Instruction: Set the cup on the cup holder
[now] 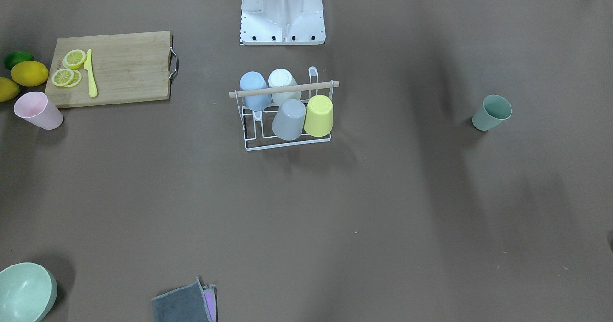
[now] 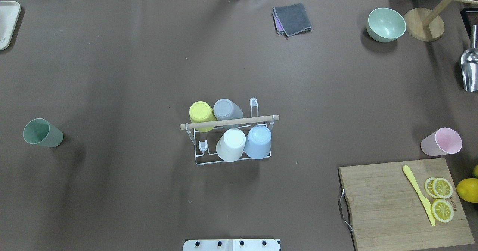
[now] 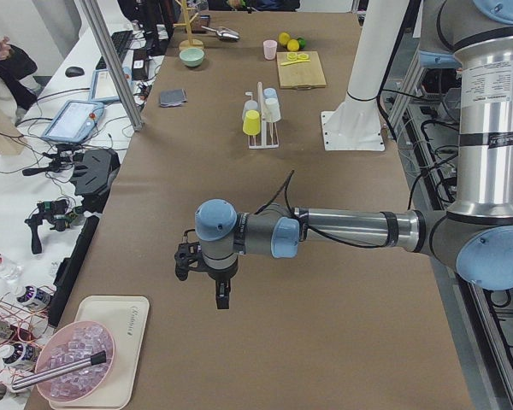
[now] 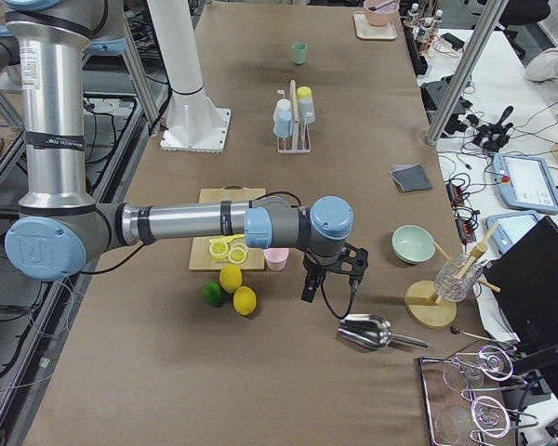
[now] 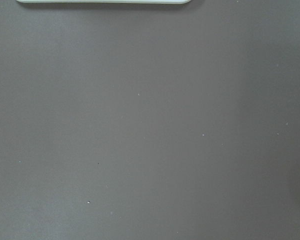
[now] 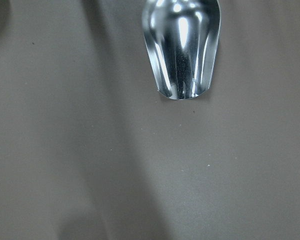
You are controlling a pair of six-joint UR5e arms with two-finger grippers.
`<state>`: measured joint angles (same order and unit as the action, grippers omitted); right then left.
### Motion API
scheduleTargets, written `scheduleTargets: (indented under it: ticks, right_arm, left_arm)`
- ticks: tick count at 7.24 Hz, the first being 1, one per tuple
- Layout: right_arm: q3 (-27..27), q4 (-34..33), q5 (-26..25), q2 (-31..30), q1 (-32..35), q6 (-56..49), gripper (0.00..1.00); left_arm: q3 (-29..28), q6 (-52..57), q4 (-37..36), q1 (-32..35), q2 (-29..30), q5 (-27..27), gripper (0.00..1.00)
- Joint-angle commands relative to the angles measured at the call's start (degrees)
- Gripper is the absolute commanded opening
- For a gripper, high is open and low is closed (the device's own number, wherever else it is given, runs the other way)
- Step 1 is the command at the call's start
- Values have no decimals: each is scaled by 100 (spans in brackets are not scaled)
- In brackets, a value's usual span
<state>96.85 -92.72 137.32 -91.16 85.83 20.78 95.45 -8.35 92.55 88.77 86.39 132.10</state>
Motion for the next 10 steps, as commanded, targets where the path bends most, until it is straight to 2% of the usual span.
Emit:
scheduleTargets:
  ticks: [1,3,4,6,8,10]
  right_arm:
    - [-383,591,23,37,-118,5,99]
    - [-1087,1778,32,10,-277,14,99]
    - [-1098,1809,32,36,-355,23,99]
    - [-1142,1714,32,290,-714,747,99]
    - [-1168,1468,32,536,-1023,963,99]
    - [-1195,628,50,1001,-1217,955,99]
  left_arm:
    - [8,0,0,0,1,0,98]
    - [52,0,-9,0,-8,9,98]
    - [52,0,-9,0,1,0,98]
    - [52,0,-9,0,1,-9,98]
    - [-114,-9,-52,-87,166,-9,98]
    - [-167,-44,-663,-446,700,-9,98]
